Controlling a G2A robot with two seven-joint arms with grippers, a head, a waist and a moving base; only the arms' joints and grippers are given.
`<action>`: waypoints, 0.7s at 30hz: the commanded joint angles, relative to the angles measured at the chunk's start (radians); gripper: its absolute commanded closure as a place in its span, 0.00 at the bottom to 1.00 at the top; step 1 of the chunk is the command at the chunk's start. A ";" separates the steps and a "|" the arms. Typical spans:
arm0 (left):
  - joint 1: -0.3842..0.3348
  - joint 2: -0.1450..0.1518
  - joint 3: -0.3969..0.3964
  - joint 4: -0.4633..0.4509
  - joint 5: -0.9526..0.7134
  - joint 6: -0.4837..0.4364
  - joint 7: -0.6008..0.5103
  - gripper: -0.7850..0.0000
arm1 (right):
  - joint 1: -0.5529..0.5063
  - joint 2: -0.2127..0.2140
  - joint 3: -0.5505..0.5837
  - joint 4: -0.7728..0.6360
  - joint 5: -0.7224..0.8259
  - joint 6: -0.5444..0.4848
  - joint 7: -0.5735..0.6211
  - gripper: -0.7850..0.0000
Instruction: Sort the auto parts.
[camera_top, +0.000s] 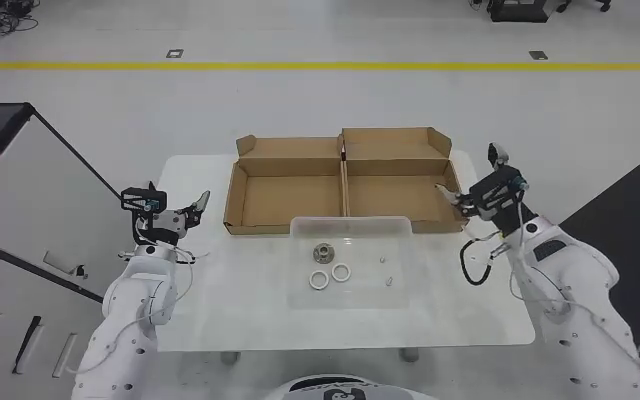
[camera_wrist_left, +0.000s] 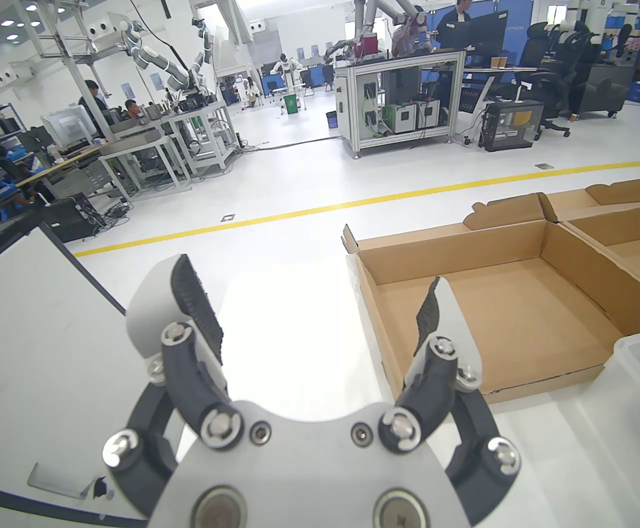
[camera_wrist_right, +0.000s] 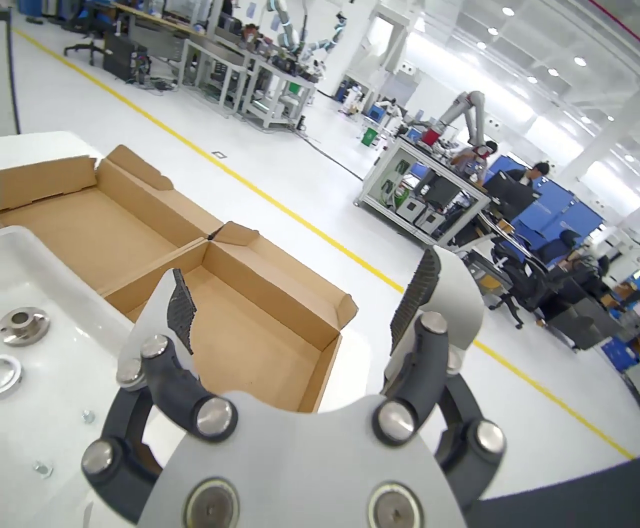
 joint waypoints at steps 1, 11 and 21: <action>0.000 0.000 0.000 0.000 0.000 0.000 0.000 0.00 | 0.033 0.008 0.004 -0.007 0.005 -0.107 0.032 0.00; 0.000 0.000 0.000 0.000 0.000 0.000 0.000 0.00 | 0.225 0.037 -0.049 0.020 0.058 -0.425 0.215 0.00; 0.000 0.000 0.000 0.000 0.000 0.000 0.000 0.00 | 0.350 0.079 -0.224 -0.001 0.213 -0.496 0.517 0.00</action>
